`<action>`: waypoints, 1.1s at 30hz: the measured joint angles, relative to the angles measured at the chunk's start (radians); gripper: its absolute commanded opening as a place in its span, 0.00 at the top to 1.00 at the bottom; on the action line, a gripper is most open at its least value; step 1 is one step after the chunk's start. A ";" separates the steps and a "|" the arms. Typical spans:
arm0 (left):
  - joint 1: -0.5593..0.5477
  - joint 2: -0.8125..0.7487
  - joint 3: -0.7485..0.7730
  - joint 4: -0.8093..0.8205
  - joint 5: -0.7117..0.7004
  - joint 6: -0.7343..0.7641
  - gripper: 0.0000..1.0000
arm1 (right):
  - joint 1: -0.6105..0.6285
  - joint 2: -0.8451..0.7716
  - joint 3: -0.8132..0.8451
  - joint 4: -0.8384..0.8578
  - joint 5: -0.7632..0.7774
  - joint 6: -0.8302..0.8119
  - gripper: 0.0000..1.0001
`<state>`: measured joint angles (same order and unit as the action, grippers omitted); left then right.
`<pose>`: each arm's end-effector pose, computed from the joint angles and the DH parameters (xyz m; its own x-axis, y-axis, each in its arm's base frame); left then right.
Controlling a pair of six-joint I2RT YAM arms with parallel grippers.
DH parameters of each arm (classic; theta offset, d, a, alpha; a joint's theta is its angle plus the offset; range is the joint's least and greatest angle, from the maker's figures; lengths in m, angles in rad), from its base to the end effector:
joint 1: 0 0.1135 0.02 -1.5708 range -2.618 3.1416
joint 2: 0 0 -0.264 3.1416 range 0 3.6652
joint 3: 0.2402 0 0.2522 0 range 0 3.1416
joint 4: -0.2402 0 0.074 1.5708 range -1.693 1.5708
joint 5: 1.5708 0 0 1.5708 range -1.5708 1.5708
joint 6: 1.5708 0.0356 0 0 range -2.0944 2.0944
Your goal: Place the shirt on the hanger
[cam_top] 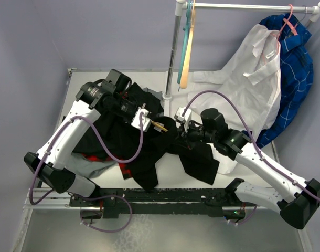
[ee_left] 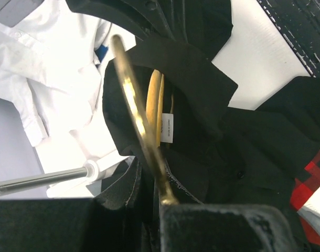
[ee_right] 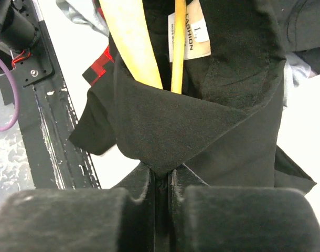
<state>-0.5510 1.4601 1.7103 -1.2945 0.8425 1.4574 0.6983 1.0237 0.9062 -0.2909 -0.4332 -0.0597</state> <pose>0.2097 -0.1600 0.4102 0.5804 0.4196 -0.6980 0.8075 -0.4078 0.4263 0.1670 0.1597 0.3276 -0.2512 -0.2816 -0.9261 -0.8952 0.4315 0.1117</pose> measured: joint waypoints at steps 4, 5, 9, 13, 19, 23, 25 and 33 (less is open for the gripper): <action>0.006 0.016 0.001 0.008 -0.002 -0.022 1.00 | 0.002 0.004 -0.007 0.010 0.013 -0.008 1.00; 0.006 0.020 0.001 0.017 -0.006 -0.031 1.00 | 0.003 0.002 -0.011 0.015 0.027 -0.006 1.00; 0.004 0.037 0.001 0.066 -0.010 -0.064 0.13 | 0.007 -0.060 -0.072 0.080 0.118 0.011 1.00; 0.003 0.052 -0.002 0.150 -0.039 -0.117 0.01 | 0.006 -0.151 -0.109 0.078 0.242 0.052 1.00; 0.141 0.078 -0.002 0.259 -0.024 -0.193 0.01 | -0.001 -0.181 -0.111 0.037 0.404 0.096 1.00; 0.275 0.098 -0.019 0.339 -0.016 -0.201 0.01 | -0.001 -0.212 -0.123 0.019 0.429 0.106 1.00; 0.324 0.103 -0.049 0.386 -0.016 -0.208 0.01 | -0.001 -0.233 -0.123 0.005 0.435 0.105 1.00; 0.420 0.172 -0.121 0.542 -0.028 -0.247 0.01 | -0.001 -0.279 -0.122 -0.026 0.423 0.086 1.00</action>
<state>-0.1310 1.6325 1.5890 -0.7525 0.8146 1.2106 0.6975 0.7444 0.7841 -0.3164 -0.0101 0.0265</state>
